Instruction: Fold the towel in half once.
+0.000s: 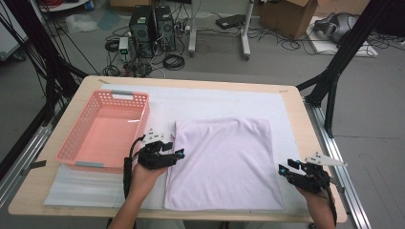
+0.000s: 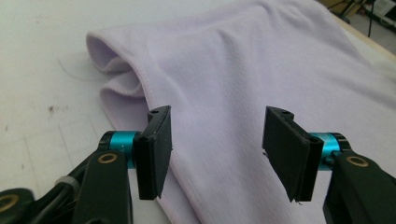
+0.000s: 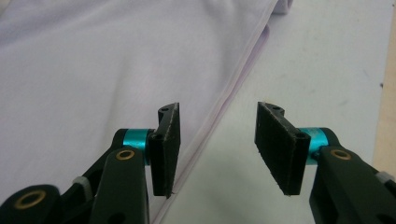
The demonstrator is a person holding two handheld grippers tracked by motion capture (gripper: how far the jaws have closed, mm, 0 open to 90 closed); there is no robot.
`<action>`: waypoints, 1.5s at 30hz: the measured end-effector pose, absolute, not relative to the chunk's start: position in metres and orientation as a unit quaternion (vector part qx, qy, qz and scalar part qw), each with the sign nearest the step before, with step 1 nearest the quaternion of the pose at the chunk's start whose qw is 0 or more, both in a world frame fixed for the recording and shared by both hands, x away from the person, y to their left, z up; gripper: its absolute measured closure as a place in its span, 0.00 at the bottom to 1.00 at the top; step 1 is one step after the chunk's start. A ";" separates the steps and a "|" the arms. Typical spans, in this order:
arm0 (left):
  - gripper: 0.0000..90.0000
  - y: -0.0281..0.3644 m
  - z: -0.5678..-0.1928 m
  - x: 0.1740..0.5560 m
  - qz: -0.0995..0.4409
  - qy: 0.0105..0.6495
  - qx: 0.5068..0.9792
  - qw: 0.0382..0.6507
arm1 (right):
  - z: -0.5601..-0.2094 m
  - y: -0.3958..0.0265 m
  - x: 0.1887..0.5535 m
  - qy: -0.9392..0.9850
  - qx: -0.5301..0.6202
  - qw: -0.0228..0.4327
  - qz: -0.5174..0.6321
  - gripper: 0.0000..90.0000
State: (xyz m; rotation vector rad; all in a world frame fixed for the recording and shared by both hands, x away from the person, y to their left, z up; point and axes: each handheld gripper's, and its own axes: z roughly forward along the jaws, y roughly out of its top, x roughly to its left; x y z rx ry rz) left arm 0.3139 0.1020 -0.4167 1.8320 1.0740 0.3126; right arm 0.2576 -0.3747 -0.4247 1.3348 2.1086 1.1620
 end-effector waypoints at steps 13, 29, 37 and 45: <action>0.46 0.095 -0.407 0.390 0.143 0.468 0.749 0.447 | -0.407 -0.378 0.338 0.758 0.472 0.188 0.409 0.50; 0.43 0.086 -0.436 0.446 0.135 0.483 0.765 0.404 | -0.410 -0.371 0.393 0.759 0.477 0.164 0.413 0.46; 0.67 0.084 -0.442 0.445 0.149 0.442 0.799 0.380 | -0.419 -0.356 0.439 0.771 0.491 0.149 0.377 0.31; 0.93 0.082 -0.436 0.443 0.164 0.447 0.787 0.393 | -0.439 -0.345 0.463 0.777 0.507 0.134 0.347 0.41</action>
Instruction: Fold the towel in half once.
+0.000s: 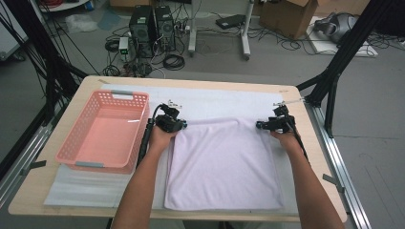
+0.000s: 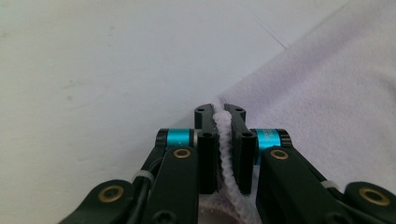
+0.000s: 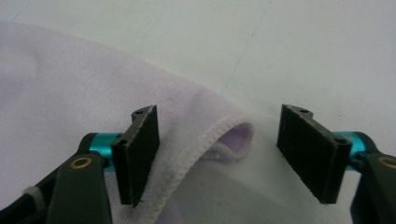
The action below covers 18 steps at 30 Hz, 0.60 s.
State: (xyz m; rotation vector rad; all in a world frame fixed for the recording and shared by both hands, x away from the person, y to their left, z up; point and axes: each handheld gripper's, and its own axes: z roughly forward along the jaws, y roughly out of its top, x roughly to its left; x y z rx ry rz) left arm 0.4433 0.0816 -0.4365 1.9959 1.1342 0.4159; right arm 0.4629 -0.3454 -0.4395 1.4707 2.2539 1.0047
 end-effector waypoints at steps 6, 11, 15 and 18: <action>0.94 0.092 -0.418 0.440 0.209 0.455 0.732 0.462 | -0.424 -0.338 0.457 0.790 0.451 0.167 0.380 0.89; 0.93 0.097 -0.409 0.432 0.204 0.444 0.725 0.485 | -0.410 -0.342 0.447 0.774 0.436 0.194 0.417 0.89; 0.93 0.097 -0.409 0.416 0.192 0.434 0.730 0.492 | -0.408 -0.346 0.430 0.776 0.416 0.192 0.432 0.89; 0.93 0.094 -0.414 0.399 0.188 0.420 0.742 0.487 | -0.410 -0.352 0.412 0.776 0.401 0.191 0.448 0.89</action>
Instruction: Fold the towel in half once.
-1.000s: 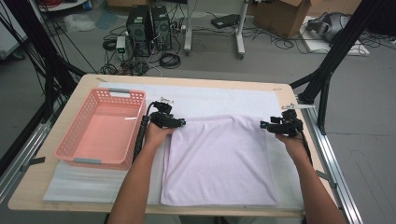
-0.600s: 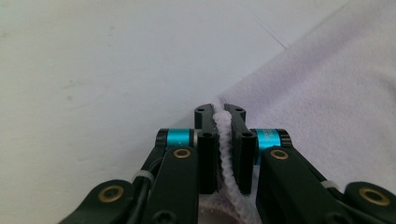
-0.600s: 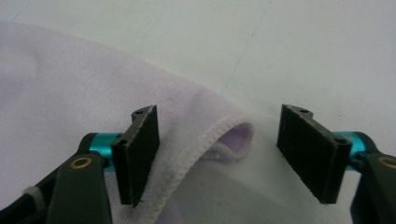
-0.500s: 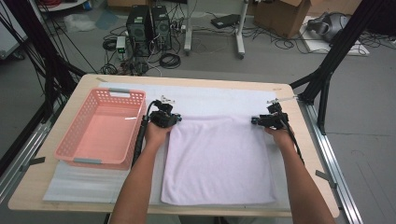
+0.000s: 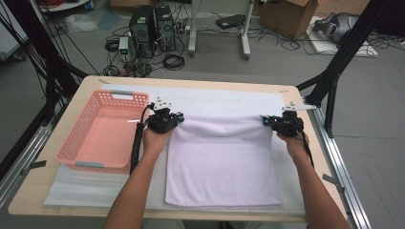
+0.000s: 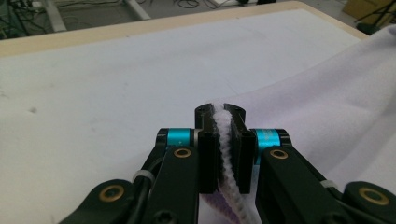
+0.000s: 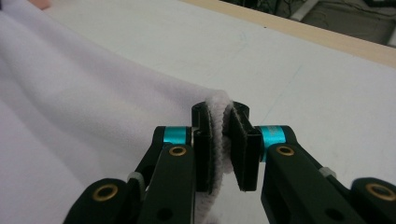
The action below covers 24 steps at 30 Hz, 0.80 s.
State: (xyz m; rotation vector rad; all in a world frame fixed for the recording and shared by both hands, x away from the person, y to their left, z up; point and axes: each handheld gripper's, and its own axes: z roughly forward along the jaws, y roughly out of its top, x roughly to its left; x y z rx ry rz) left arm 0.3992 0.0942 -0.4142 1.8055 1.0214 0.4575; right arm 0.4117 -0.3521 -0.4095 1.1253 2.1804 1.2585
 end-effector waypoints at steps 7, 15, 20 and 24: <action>0.93 0.098 -0.424 0.359 0.170 0.408 0.748 0.495 | -0.413 -0.359 0.373 0.801 0.360 0.178 0.445 0.89; 0.82 0.102 -0.439 0.324 0.147 0.394 0.764 0.490 | -0.431 -0.367 0.336 0.820 0.332 0.132 0.447 0.78; 0.51 0.104 -0.433 0.330 0.161 0.402 0.747 0.504 | -0.425 -0.382 0.333 0.782 0.362 0.102 0.497 0.61; 0.50 0.092 -0.434 0.342 0.144 0.389 0.776 0.475 | -0.415 -0.381 0.345 0.775 0.379 0.114 0.493 0.53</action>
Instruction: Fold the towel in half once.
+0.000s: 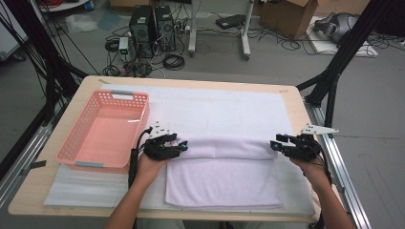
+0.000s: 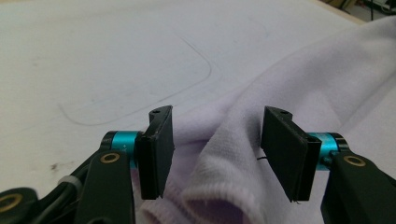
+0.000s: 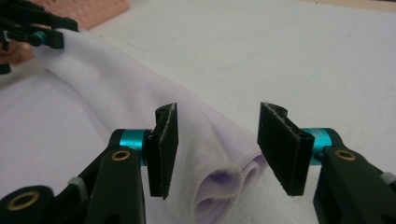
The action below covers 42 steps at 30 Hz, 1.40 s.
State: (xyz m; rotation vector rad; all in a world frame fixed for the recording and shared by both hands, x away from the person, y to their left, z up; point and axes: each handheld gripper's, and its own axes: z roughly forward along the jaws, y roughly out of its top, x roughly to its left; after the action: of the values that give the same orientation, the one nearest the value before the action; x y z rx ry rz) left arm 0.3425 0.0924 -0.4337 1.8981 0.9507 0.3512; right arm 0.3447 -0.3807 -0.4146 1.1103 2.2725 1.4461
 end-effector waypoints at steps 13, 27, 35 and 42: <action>0.94 0.083 -0.405 0.398 0.221 0.402 0.757 0.465 | -0.399 -0.358 0.400 0.806 0.361 0.171 0.437 0.96; 0.44 0.082 -0.414 0.439 0.216 0.499 0.710 0.448 | -0.394 -0.331 0.457 0.752 0.443 0.263 0.412 0.61; 0.42 0.089 -0.411 0.432 0.184 0.509 0.726 0.423 | -0.399 -0.348 0.445 0.738 0.477 0.235 0.415 0.57; 0.47 0.093 -0.433 0.420 0.174 0.528 0.720 0.416 | -0.419 -0.358 0.429 0.754 0.503 0.179 0.382 0.58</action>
State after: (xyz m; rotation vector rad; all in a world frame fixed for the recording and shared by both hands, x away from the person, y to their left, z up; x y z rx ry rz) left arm 0.4200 0.0929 -0.4326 1.8083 1.3250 0.4358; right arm 0.4295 -0.3580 -0.4194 1.4226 2.1328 1.0815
